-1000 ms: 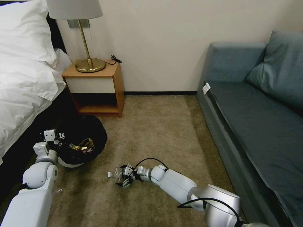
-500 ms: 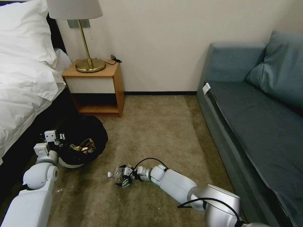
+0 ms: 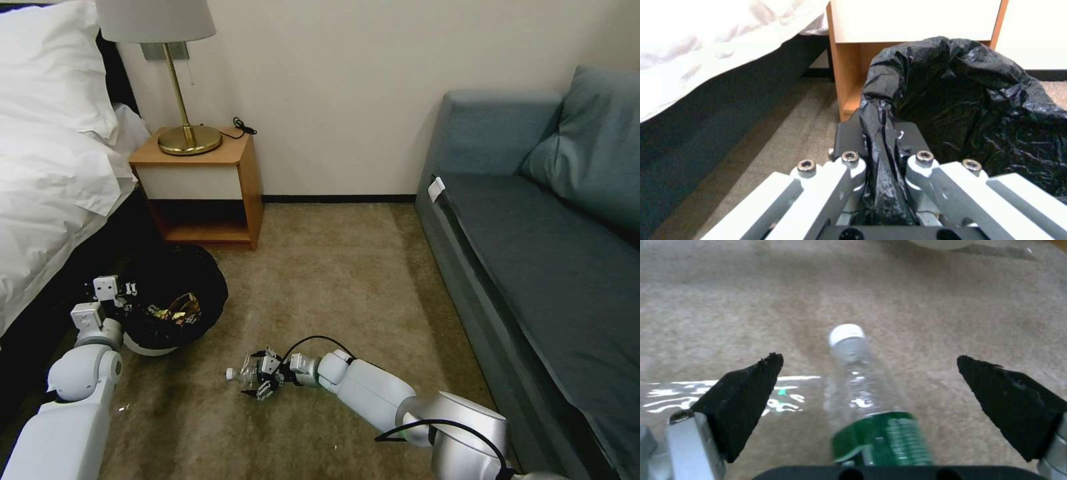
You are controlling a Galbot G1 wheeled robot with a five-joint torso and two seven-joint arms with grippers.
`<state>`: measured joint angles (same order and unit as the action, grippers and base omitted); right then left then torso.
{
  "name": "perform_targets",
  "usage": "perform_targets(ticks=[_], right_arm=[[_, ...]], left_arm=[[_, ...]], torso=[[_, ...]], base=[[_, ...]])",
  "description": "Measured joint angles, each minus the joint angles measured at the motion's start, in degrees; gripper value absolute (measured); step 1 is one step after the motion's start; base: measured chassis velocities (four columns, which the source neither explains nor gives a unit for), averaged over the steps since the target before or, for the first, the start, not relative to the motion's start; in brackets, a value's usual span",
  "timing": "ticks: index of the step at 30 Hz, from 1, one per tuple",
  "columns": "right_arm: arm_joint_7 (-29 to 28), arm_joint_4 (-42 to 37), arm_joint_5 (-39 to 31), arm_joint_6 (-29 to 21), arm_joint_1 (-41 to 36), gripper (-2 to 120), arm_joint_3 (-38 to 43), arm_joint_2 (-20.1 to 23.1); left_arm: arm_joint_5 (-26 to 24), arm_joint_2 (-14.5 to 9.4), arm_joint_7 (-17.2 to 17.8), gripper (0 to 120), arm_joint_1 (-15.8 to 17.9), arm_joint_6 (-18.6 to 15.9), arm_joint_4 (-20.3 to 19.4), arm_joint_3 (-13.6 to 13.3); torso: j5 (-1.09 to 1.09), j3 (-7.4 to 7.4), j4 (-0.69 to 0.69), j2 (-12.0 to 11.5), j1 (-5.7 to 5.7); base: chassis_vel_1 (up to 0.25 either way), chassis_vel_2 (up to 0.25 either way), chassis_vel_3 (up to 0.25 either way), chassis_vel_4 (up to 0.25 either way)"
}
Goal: Pick up the trash bin, then pick up the garbage on the floor and place it into the trash bin.
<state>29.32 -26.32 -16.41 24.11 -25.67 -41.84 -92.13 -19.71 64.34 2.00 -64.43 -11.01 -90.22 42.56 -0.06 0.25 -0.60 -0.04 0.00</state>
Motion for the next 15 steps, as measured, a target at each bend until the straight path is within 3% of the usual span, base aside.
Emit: perform_targets(ticks=[15], right_arm=[[1.57, -0.62, 1.79, 0.86, -0.86, 100, -0.57, 0.00]], left_arm=[[-0.06, -0.10, -0.04, 6, -0.90, -0.02, -0.41, 0.67]], torso=[[0.00, 0.00, 0.01, 0.00, 0.00]], base=[[-0.042, 0.043, 0.048, -0.044]])
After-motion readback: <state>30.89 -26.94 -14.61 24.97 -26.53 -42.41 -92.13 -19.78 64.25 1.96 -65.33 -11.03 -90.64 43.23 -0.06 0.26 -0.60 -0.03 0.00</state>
